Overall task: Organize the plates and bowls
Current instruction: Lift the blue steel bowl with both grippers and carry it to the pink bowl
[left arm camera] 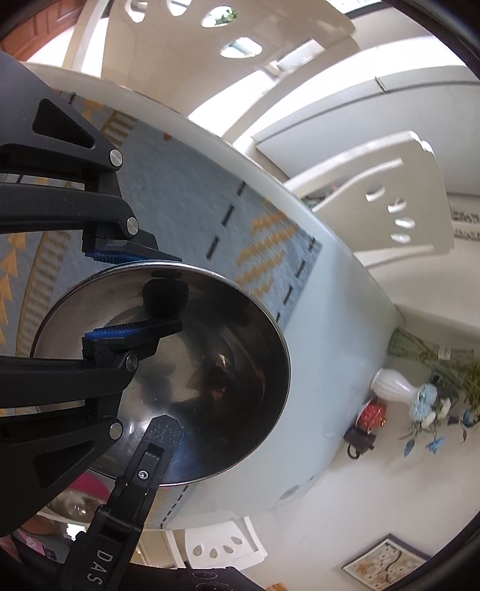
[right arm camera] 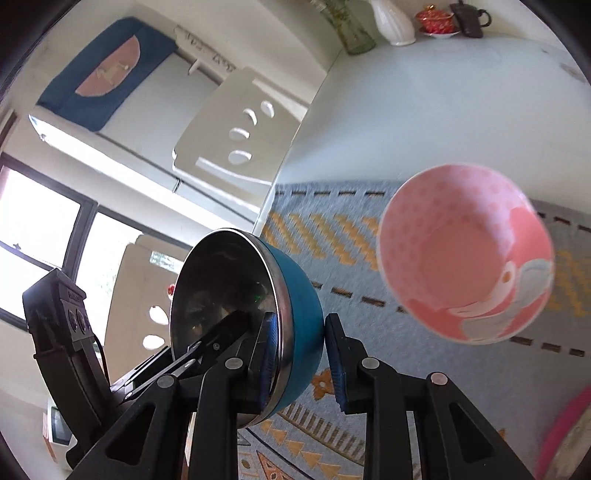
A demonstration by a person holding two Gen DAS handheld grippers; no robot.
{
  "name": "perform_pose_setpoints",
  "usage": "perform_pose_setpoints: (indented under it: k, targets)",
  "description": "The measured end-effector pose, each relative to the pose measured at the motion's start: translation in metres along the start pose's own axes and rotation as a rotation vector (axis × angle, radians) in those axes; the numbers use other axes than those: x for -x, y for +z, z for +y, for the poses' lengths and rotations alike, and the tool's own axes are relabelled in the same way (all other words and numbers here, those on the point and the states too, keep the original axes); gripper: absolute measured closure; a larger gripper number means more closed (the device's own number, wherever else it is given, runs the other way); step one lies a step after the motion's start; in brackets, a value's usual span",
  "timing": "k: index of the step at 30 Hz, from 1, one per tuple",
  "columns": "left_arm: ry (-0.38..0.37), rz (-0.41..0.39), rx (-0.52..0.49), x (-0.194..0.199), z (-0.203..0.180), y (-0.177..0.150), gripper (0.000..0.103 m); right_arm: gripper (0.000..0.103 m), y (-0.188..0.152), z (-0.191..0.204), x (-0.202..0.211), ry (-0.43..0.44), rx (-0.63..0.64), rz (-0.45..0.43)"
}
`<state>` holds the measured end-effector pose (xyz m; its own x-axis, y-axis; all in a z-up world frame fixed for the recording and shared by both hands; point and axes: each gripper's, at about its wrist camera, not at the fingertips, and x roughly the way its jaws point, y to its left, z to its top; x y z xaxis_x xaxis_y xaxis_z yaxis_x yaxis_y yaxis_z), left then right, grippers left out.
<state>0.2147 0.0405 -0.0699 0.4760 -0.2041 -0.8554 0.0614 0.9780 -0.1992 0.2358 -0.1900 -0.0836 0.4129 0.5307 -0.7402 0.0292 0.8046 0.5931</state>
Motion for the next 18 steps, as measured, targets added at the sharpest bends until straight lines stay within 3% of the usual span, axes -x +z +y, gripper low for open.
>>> perform_pose_setpoints:
  k: [18]
  targets:
    - [-0.060, -0.008, -0.104, -0.018, -0.076, 0.019, 0.079, 0.077, 0.023, -0.050, 0.049, -0.057, -0.038, -0.097]
